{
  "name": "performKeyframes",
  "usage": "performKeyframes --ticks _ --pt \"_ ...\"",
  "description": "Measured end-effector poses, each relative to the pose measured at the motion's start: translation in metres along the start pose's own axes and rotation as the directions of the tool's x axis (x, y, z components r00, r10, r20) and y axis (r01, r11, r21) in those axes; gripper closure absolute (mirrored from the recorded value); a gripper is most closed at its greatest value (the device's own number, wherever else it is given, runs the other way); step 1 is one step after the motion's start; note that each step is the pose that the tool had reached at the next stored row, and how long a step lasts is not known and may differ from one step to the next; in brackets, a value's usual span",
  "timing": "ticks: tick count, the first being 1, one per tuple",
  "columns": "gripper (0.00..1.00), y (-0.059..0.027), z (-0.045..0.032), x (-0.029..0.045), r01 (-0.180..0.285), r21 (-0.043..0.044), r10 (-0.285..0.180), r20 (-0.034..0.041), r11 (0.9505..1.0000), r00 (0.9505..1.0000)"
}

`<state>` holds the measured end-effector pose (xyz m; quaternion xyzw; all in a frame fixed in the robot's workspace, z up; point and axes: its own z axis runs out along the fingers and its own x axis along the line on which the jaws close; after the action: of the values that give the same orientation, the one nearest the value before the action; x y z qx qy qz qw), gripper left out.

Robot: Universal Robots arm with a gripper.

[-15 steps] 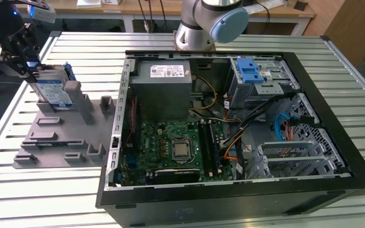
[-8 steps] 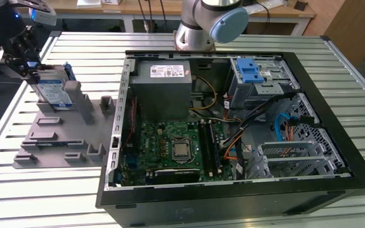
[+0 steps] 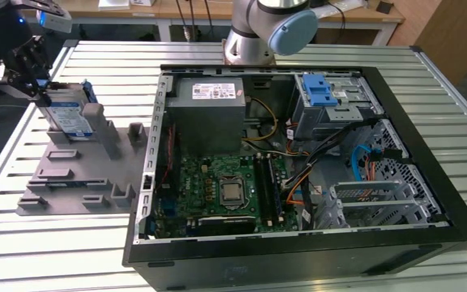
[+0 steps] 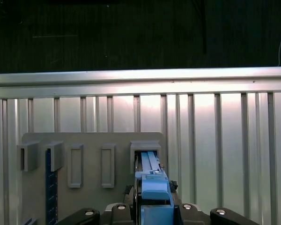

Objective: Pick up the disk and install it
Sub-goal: 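Pick up the disk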

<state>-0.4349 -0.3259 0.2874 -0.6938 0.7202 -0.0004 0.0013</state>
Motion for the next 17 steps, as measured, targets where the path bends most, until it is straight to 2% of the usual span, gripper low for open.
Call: performKeyframes --ticks 9,17 --pt "0.64 0.0001 -0.0045 0.0 0.0 0.0016 0.0 -0.0001 1.0 1.0" --pt "0.64 0.0001 -0.0151 -0.0001 0.0 0.0015 0.0 -0.0001 1.0 1.0"
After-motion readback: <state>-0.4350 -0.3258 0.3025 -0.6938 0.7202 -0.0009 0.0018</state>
